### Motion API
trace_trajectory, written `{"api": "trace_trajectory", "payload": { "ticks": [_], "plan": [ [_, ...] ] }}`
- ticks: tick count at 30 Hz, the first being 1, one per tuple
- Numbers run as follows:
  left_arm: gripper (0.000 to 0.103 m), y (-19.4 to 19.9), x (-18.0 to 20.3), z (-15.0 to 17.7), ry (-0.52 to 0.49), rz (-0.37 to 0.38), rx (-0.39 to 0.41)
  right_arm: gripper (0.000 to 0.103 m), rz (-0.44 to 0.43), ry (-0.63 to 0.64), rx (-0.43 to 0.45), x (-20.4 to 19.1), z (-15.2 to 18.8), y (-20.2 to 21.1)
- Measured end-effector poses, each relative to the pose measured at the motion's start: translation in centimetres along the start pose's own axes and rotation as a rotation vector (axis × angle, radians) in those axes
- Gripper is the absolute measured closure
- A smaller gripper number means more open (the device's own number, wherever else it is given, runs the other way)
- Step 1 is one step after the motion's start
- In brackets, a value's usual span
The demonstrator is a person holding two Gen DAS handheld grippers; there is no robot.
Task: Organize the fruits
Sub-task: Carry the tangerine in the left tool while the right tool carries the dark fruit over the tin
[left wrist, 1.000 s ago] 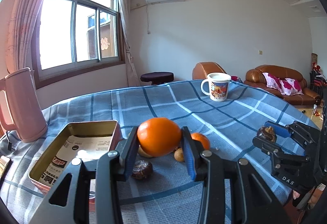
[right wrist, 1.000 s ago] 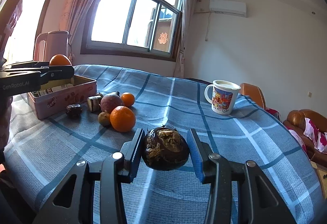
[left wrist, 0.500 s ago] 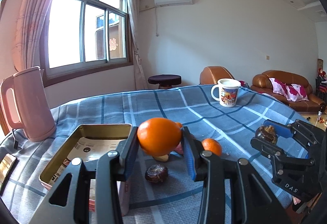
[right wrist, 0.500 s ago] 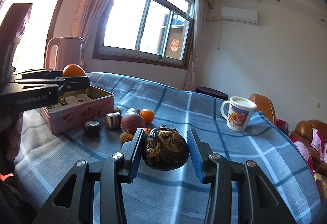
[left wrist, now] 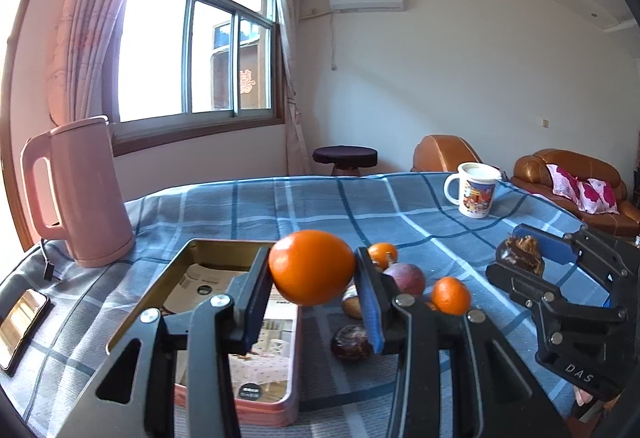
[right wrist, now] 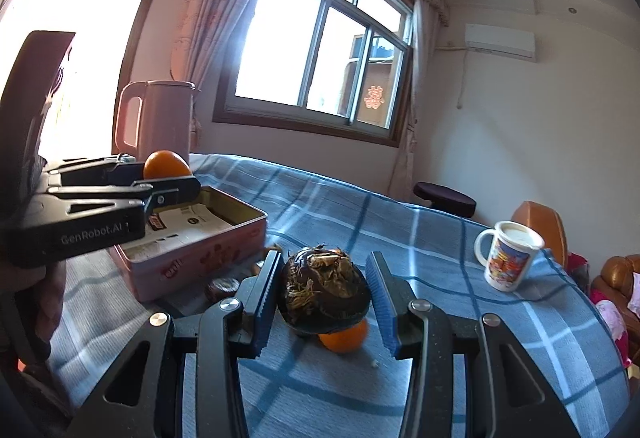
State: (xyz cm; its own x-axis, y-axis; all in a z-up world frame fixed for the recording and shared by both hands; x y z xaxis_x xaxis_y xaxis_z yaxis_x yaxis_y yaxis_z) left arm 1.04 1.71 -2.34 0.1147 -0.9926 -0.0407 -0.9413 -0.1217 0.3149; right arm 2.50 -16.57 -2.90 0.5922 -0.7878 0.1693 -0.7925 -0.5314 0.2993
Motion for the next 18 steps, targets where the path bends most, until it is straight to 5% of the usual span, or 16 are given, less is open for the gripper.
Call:
{"api": "trace_trajectory", "payload": {
  "ticks": [18],
  "plan": [
    [0.061,-0.9,-3.9,-0.1,0.045,-0.078,-0.022,0.058,-0.091,0.046,0.008,-3.0,-3.8,-2.7]
  ]
}}
Point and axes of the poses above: each gripper's, at about its wrist camera, not at the fingertips, and y roughly against the way its jaws point, x to its right, z to its underside, the point moved 1 cm from there along -y, roughly the way its jaws point, and after that the axes turned 6 degrees about -z, right-handed, at the moved point
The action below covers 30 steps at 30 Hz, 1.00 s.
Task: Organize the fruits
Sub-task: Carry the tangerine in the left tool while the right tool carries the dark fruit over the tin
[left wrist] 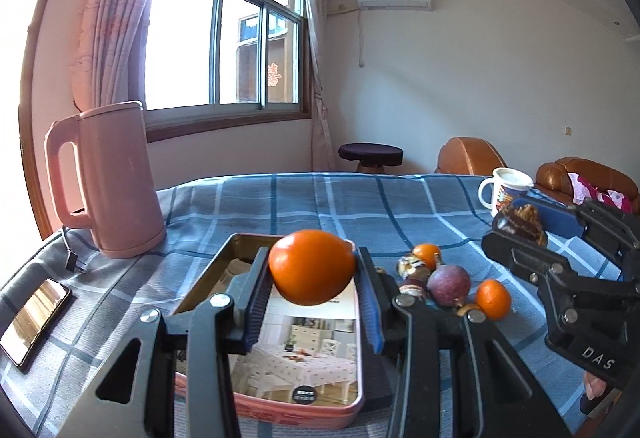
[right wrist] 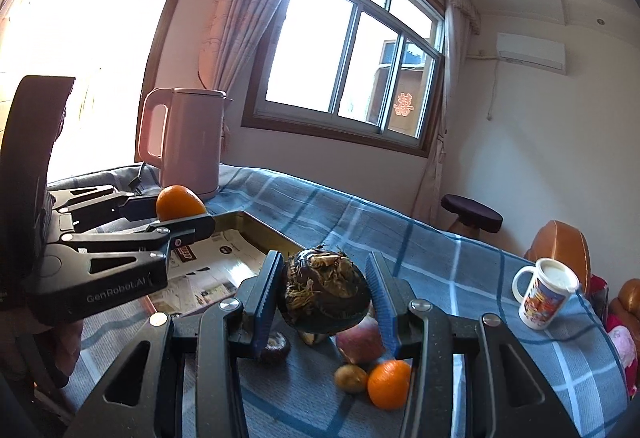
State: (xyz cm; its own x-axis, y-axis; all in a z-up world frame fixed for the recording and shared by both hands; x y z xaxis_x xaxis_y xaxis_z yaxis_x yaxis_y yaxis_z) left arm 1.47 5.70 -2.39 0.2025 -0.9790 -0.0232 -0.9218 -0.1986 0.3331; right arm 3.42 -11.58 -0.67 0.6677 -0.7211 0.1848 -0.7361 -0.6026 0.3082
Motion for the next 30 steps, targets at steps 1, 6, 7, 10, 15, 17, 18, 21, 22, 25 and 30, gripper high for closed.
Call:
{"api": "trace_trajectory", "payload": {
  "ticks": [1,6,7,10,15,17,18,21,22,25,30],
  "plan": [
    [0.061,-0.1,-0.2,0.0,0.003,-0.003,-0.002,0.058,-0.003,0.003,0.0,-0.1,-0.2,-0.2],
    [0.061,-0.4,-0.9,0.0,0.006,-0.022,-0.013,0.058,-0.021,0.023,0.001,-0.9,-1.1,-1.0],
    [0.061,-0.5,-1.0,0.0,0.005,-0.025,-0.016,0.058,-0.025,0.025,0.001,-1.0,-1.3,-1.1],
    [0.061,-0.9,-1.5,0.0,0.007,-0.032,-0.024,0.058,-0.038,0.035,0.001,-1.4,-1.9,-1.6],
    [0.061,-1.3,-2.2,0.1,0.006,-0.044,-0.035,0.058,-0.055,0.05,-0.011,-2.2,-2.4,-2.9],
    [0.061,-1.5,-2.5,0.0,0.005,-0.05,-0.04,0.058,-0.063,0.051,-0.015,-2.4,-2.6,-3.4],
    [0.061,-1.6,-2.6,0.0,0.006,-0.052,-0.042,0.058,-0.068,0.05,-0.018,-2.6,-2.7,-3.6],
    [0.061,-1.9,-3.2,-0.1,0.008,-0.06,-0.048,0.058,-0.08,0.049,-0.027,-3.0,-2.9,-4.4],
    [0.061,-2.0,-3.4,-0.1,0.01,-0.063,-0.05,0.058,-0.085,0.05,-0.03,-3.2,-3.0,-4.7],
    [0.061,-2.3,-3.9,-0.2,0.007,-0.073,-0.056,0.058,-0.092,0.053,-0.037,-3.6,-3.3,-5.3],
    [0.061,-2.9,-4.7,-0.3,0.004,-0.089,-0.068,0.058,-0.108,0.052,-0.052,-4.3,-3.3,-6.5]
  ]
}}
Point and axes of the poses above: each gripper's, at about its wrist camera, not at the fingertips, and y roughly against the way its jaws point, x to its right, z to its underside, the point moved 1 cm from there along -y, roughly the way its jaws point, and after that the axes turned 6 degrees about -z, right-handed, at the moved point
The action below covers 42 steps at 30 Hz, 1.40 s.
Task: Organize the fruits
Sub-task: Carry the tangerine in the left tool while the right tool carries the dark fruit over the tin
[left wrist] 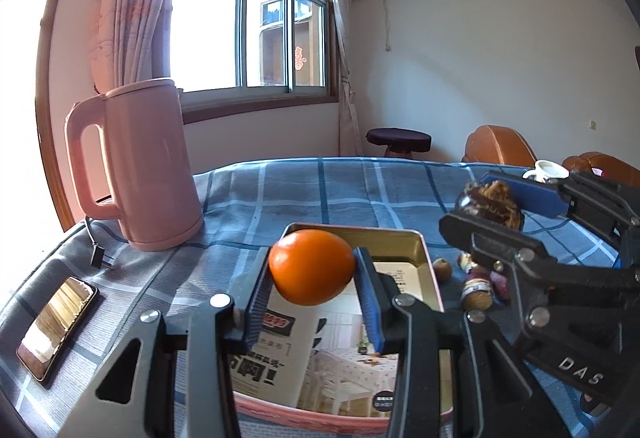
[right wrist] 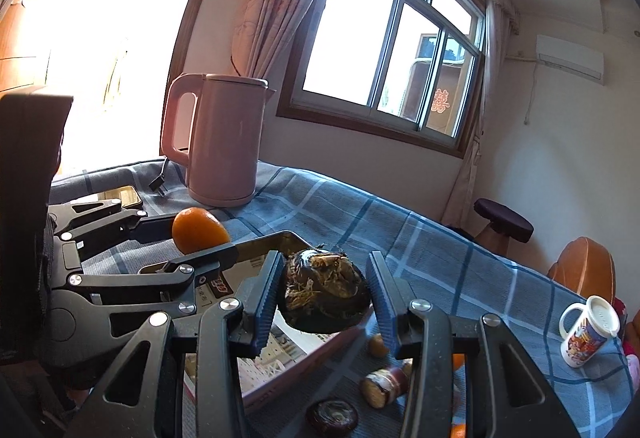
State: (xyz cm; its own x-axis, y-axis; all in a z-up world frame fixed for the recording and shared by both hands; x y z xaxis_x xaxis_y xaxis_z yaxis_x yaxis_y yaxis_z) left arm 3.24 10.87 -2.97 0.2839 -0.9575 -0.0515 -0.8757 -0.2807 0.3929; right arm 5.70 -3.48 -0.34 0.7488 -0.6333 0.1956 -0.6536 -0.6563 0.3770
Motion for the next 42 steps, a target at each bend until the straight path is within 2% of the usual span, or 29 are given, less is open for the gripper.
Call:
{"api": "trace_trajectory", "payload": {
  "ticks": [15,27,42],
  "plan": [
    [0.061,-2.8,-1.7,0.2,-0.001,-0.025,-0.092,0.058,-0.034,-0.031,-0.065,-0.7,0.4,-3.7],
    [0.061,-4.2,-2.0,0.8,-0.009,-0.05,-0.135,0.058,-0.038,-0.036,-0.112,-1.0,1.0,-5.5],
    [0.061,-5.8,-2.1,1.0,-0.013,-0.022,-0.21,0.058,-0.049,-0.039,-0.179,-1.2,2.2,-7.3]
  ]
}}
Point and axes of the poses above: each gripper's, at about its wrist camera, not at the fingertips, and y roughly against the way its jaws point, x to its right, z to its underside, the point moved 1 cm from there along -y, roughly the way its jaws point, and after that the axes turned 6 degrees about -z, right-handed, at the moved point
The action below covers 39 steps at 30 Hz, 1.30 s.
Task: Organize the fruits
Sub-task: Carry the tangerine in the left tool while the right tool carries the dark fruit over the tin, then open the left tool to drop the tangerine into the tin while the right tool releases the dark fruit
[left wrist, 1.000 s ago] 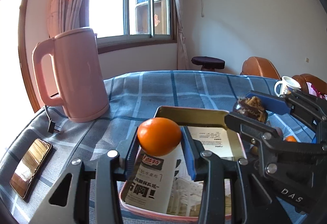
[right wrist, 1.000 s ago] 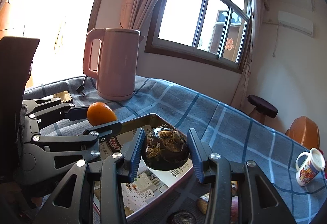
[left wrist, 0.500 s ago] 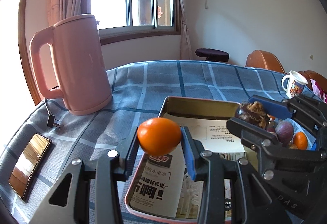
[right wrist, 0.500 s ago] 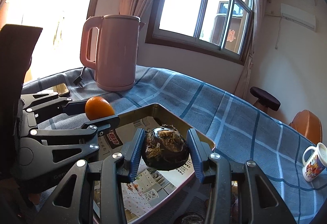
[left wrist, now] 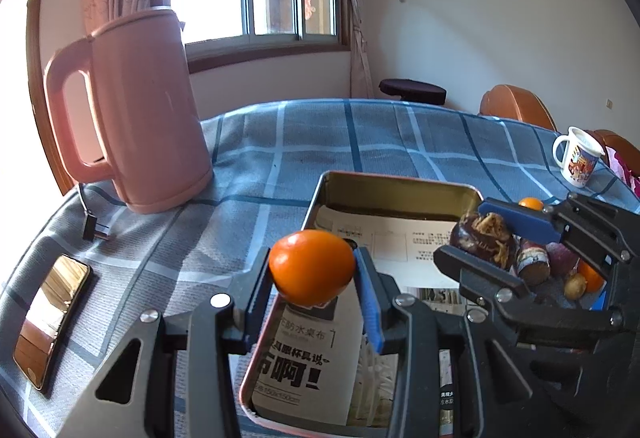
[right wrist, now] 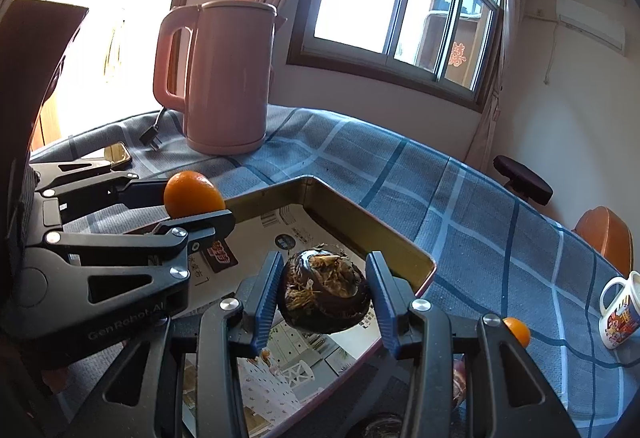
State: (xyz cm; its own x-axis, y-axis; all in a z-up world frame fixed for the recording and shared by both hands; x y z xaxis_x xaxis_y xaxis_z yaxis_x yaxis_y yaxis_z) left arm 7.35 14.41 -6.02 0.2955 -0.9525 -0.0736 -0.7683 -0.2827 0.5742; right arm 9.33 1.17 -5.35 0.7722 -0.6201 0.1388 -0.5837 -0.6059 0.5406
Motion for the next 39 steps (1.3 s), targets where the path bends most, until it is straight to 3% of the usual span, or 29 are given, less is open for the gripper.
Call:
{"api": "trace_trajectory", "payload": {
  "ticks": [16,23,24,25,26,28,34,39],
  "plan": [
    [0.061,-0.7,0.0,0.1,0.002,0.015,-0.041,0.058,-0.004,-0.01,-0.057,0.1,0.3,-1.0],
    [0.06,0.0,0.0,0.1,0.003,-0.002,-0.005,0.047,0.005,-0.029,-0.046,0.4,0.3,-0.8],
    [0.052,0.3,-0.1,0.1,0.008,-0.008,0.012,0.043,0.013,-0.033,-0.04,0.5,0.4,-0.6],
    [0.035,0.7,-0.2,0.2,0.016,-0.009,0.032,0.032,0.015,-0.033,-0.036,0.5,0.4,-0.5],
    [0.028,1.3,-0.3,0.2,0.03,-0.014,0.06,0.027,0.021,-0.032,-0.024,0.4,0.4,-0.2],
    [0.005,2.5,-0.5,0.3,0.057,-0.01,0.121,0.024,0.034,-0.029,-0.011,0.3,0.5,0.3],
    [0.005,4.9,1.1,0.7,0.044,0.04,0.195,0.018,0.096,-0.059,-0.016,1.8,1.7,2.2],
    [0.005,6.7,3.6,0.9,0.01,0.094,0.229,0.018,0.187,-0.14,0.013,5.7,3.7,6.3]
  ]
}}
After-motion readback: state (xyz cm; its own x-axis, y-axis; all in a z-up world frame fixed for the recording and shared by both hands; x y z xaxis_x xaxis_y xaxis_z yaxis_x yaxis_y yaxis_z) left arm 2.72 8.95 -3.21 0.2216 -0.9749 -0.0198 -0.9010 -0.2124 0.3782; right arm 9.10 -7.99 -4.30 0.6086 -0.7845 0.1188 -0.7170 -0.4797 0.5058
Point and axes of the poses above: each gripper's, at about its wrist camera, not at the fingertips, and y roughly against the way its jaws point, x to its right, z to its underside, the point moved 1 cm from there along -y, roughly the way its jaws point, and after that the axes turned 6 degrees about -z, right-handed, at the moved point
